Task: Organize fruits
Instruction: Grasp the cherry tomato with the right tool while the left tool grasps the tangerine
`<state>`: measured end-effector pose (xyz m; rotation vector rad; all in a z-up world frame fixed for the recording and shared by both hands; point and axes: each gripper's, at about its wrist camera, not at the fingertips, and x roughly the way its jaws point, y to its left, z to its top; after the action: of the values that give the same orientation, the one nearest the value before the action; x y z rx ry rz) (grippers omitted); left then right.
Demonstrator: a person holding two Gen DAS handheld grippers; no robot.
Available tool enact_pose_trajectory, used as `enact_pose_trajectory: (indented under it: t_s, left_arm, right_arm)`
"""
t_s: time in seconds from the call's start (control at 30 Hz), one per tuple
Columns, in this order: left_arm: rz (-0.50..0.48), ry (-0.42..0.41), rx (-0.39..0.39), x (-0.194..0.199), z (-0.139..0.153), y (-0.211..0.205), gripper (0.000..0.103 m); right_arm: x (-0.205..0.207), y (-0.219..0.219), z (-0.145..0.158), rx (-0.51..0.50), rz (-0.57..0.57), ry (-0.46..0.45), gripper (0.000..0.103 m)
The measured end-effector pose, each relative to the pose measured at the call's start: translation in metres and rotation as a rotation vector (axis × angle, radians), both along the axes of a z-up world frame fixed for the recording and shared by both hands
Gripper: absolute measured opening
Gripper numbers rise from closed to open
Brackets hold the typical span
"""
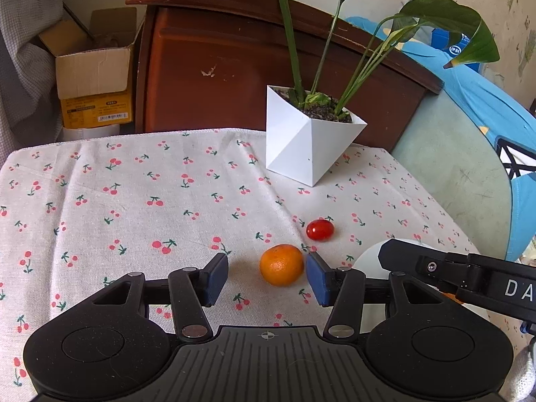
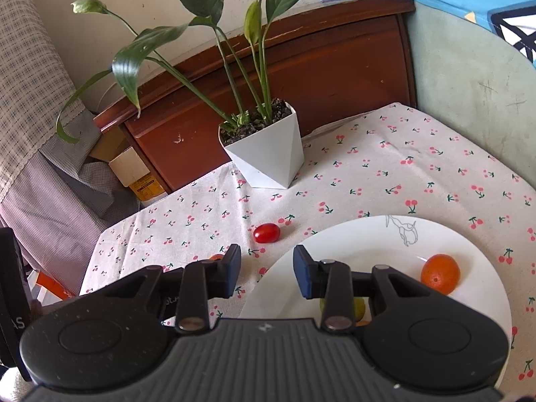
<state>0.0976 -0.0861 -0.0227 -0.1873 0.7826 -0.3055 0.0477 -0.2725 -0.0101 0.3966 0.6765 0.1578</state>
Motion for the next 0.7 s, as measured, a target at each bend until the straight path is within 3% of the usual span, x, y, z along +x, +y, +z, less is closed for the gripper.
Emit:
enact_pose_trajectory:
  t_s: [0.2, 0.43, 0.7]
  left_arm:
    - [-0.024, -0.028, 0.01, 0.003, -0.005, -0.007, 0.047]
    - [-0.049, -0.047, 0.001, 0.004, -0.008, -0.006, 0.028]
    - [0.0, -0.037, -0.003, 0.002, -0.006, 0.012, 0.028]
  right_arm:
    - [0.013, 0.007, -0.004, 0.0, 0.007, -0.003, 0.036]
    - [0.032, 0.016, -0.012, -0.026, 0.041, -0.004, 0.036]
    - [0.051, 0.027, -0.02, -0.084, 0.071, -0.007, 0.036]
